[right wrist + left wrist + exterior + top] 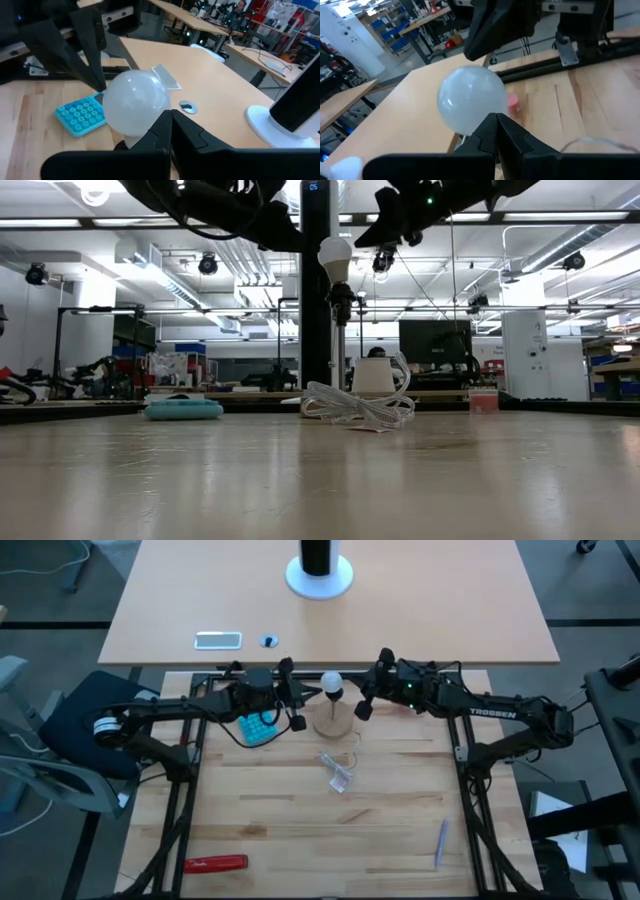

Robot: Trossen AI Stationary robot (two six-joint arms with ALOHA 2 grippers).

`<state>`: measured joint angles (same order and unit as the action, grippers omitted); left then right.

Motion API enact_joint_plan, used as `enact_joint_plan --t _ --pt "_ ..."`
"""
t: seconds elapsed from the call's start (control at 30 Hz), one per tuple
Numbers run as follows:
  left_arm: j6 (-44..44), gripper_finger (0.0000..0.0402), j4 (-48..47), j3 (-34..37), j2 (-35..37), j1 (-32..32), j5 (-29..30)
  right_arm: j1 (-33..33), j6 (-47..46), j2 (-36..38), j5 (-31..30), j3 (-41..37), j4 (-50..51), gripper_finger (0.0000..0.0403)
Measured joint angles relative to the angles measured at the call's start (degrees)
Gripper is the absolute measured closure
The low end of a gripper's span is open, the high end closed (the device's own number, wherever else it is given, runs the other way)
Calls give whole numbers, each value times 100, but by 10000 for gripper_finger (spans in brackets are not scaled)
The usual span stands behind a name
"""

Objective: Screw lightbulb
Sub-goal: Insert the light bulb into the desk lamp

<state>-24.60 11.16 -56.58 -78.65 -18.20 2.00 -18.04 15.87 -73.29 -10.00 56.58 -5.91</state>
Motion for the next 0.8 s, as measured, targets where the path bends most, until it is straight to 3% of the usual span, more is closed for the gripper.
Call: enact_joint_plan --t 0.27,0.8 --pt "-46 401 -23 0 -2 0 24 -24 147 -372 -9 0 -276 403" --pt "-136 401 -11 2 -2 -82 55 -22 169 -348 -2 0 -281 403"
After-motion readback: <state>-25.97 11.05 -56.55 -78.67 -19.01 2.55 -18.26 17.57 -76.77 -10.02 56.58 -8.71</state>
